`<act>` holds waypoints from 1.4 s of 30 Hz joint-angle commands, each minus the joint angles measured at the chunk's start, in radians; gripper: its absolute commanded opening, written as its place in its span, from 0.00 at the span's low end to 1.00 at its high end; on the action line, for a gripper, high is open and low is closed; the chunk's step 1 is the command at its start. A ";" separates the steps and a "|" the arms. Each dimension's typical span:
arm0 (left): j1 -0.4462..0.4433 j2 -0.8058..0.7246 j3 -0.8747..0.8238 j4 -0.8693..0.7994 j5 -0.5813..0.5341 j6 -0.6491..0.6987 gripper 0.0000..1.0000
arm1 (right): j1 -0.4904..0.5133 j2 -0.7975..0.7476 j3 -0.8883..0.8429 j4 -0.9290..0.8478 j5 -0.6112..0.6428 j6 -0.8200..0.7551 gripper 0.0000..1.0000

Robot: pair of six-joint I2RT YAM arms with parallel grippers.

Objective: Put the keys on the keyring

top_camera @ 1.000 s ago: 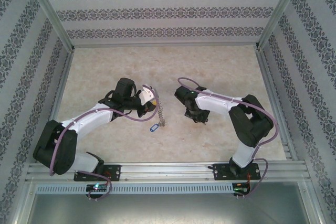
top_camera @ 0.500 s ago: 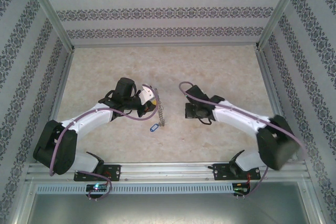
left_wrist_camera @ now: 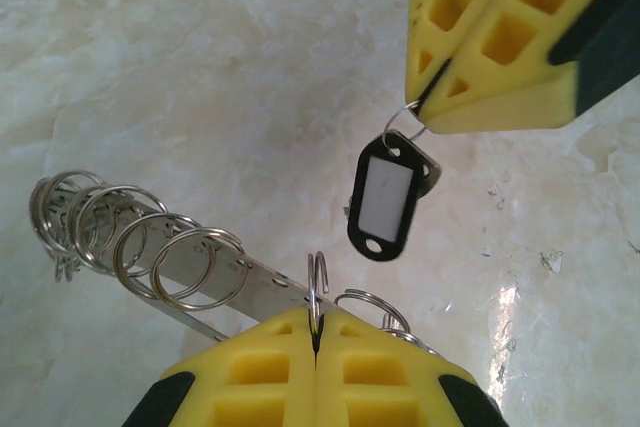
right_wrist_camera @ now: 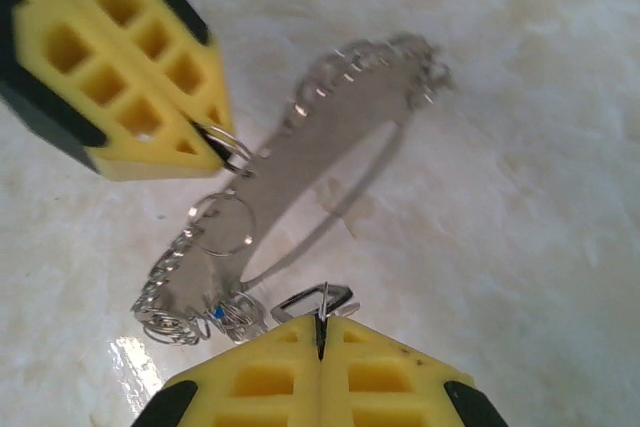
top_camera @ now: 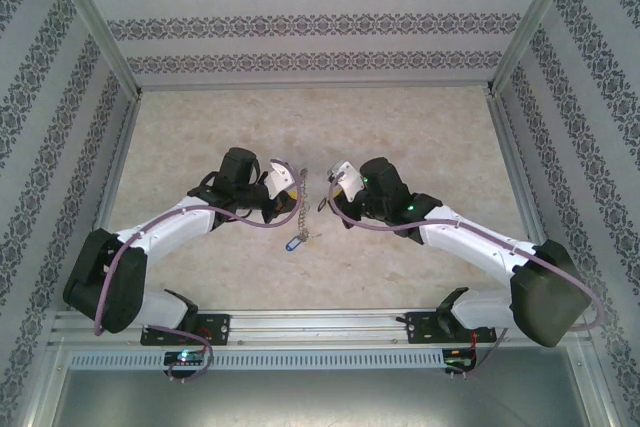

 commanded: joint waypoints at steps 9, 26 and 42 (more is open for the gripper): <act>-0.031 -0.072 -0.055 0.098 -0.063 -0.010 0.00 | 0.029 0.103 0.104 0.070 -0.203 -0.197 0.00; -0.033 -0.069 -0.039 0.076 -0.074 -0.010 0.00 | 0.045 0.158 0.183 -0.027 -0.093 -0.162 0.00; -0.034 -0.060 -0.031 0.069 -0.058 -0.032 0.00 | 0.068 0.169 0.210 -0.061 -0.072 -0.195 0.00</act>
